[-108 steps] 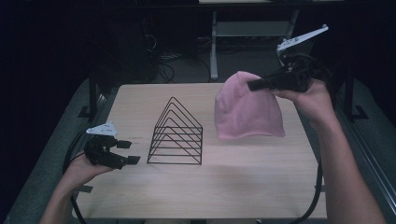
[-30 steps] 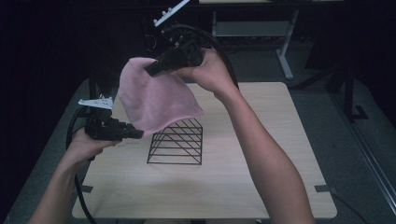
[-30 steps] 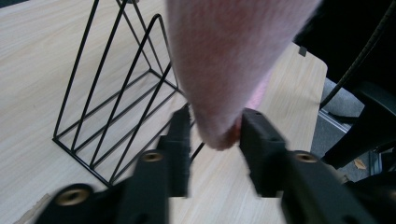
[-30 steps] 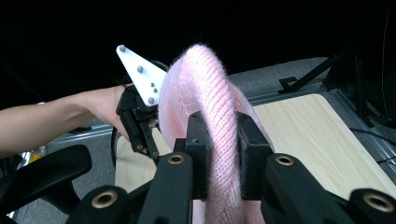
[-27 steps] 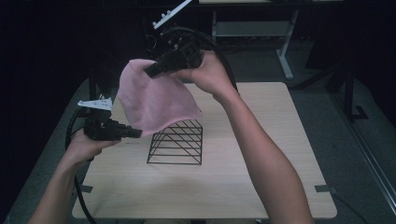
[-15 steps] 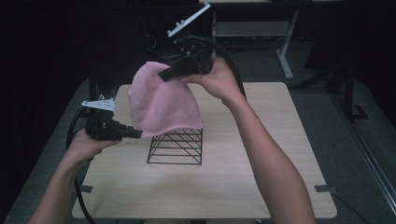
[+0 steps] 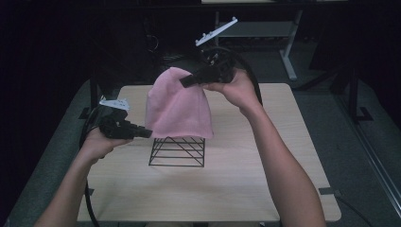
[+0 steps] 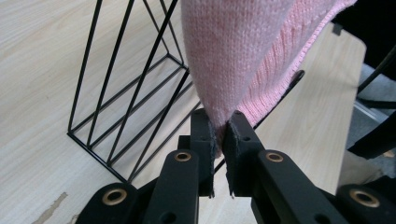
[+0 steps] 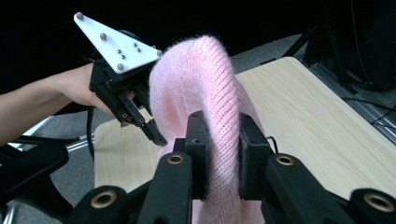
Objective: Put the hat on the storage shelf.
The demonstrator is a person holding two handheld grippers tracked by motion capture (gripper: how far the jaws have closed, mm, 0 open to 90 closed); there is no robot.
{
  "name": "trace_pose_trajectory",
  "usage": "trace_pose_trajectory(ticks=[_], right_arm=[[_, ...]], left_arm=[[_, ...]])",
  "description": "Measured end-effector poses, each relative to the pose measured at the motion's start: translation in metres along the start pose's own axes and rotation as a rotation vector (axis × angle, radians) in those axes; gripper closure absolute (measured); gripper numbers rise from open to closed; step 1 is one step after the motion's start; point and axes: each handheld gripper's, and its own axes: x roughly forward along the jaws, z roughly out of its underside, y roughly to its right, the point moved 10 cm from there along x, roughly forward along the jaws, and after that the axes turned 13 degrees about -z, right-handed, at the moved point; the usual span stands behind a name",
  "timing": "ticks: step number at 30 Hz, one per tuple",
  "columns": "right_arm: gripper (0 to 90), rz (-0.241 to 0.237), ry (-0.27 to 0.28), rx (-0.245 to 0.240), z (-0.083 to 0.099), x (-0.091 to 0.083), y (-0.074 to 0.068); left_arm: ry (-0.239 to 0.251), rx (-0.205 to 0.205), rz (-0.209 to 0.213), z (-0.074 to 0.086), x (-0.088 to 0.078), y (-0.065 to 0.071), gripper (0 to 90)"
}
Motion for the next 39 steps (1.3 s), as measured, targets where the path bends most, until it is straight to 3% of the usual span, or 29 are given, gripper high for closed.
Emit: trace_pose_trajectory(ticks=[6,13,20,29,39], right_arm=[[77.0,-0.023,0.005,0.001,0.011,0.003,0.000],[75.7,-0.083,-0.009,-0.004,0.020,0.019,-0.008],[75.2,-0.106,-0.026,-0.019,0.027,0.031,-0.013],[72.1,-0.143,-0.086,-0.014,0.051,0.052,-0.011],[73.0,-0.171,-0.097,-0.004,0.069,0.065,-0.013]], left_arm=[[-0.028,0.018,-0.020,0.008,0.005,-0.001,83.0],[-0.044,0.002,-0.054,0.026,0.001,-0.008,82.9],[-0.064,-0.003,-0.076,0.040,0.004,-0.011,82.8],[-0.127,-0.005,-0.078,0.067,0.023,-0.010,82.8],[-0.173,0.005,-0.096,0.082,0.035,-0.010,82.7]])
